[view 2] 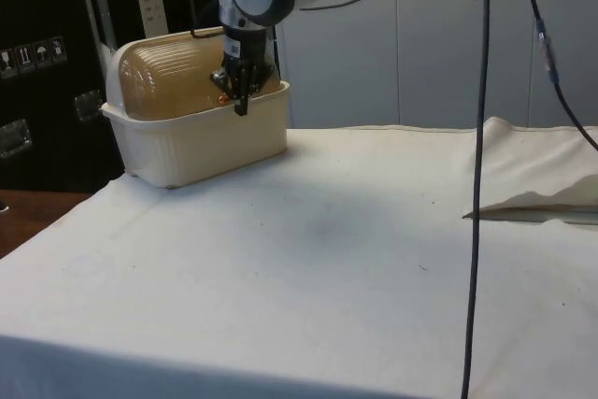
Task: Open the lid, then close it.
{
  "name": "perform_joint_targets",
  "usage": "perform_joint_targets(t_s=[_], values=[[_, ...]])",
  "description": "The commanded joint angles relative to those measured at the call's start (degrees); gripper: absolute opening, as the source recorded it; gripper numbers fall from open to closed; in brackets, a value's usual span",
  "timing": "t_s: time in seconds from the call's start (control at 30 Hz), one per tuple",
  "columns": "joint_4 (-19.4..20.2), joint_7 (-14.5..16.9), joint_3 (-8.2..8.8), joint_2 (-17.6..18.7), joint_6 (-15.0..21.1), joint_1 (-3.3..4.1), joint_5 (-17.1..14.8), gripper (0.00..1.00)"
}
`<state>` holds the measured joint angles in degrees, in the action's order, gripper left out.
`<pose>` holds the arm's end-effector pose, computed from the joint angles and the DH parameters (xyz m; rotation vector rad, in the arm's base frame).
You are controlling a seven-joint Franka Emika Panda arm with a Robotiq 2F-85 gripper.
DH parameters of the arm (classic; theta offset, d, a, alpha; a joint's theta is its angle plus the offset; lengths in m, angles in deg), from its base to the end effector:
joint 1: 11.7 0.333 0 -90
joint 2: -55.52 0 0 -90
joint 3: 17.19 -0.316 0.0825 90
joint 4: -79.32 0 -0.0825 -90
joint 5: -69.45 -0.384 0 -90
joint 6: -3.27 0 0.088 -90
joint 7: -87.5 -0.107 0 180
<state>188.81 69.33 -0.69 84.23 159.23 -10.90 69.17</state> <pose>0.6383 -0.1646 0.2763 2.8727 -0.7932 0.5001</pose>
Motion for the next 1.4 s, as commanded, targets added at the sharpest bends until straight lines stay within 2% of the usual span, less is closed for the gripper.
perform_joint_targets(t_s=[0.0, 0.2, 0.27, 0.33, 0.5, 0.53, 0.57, 0.7, 0.83, 1.07, 1.1, 1.13, 1.37], values=[[-0.2, -0.3, 0.23, -0.1, -0.7, 0.11, 0.1, 0.00], [-1.1, -0.4, 0.23, -0.5, -2.5, -0.17, -0.3, 0.00], [-1.0, -0.3, 0.40, -0.3, -2.1, 0.00, -0.2, 0.00], [-1.7, -0.3, 0.29, -0.3, -3.4, -0.23, -0.7, 0.00], [-3.5, -0.7, 0.46, 0.6, -4.3, -0.40, -1.0, 0.00], [-2.8, -0.7, 0.63, 0.1, -4.1, -0.11, -0.6, 0.00], [-3.8, -0.9, 0.52, 0.8, -4.4, -0.46, -1.0, 0.00], [-4.4, -1.8, 0.63, 1.2, -4.2, -0.40, -0.9, 0.00], [-3.9, -2.2, 0.63, 0.7, -4.2, -0.23, -0.6, 0.00], [-4.2, -3.4, 0.34, 0.1, -5.4, -0.46, -1.2, 0.00], [-4.2, -3.6, 0.63, 0.4, -5.1, -0.23, -0.7, 0.00], [-4.3, -3.6, 0.34, 0.1, -5.6, -0.46, -1.3, 0.00], [-4.5, -4.6, 0.29, 0.2, -6.0, -0.57, -1.4, 0.00]])
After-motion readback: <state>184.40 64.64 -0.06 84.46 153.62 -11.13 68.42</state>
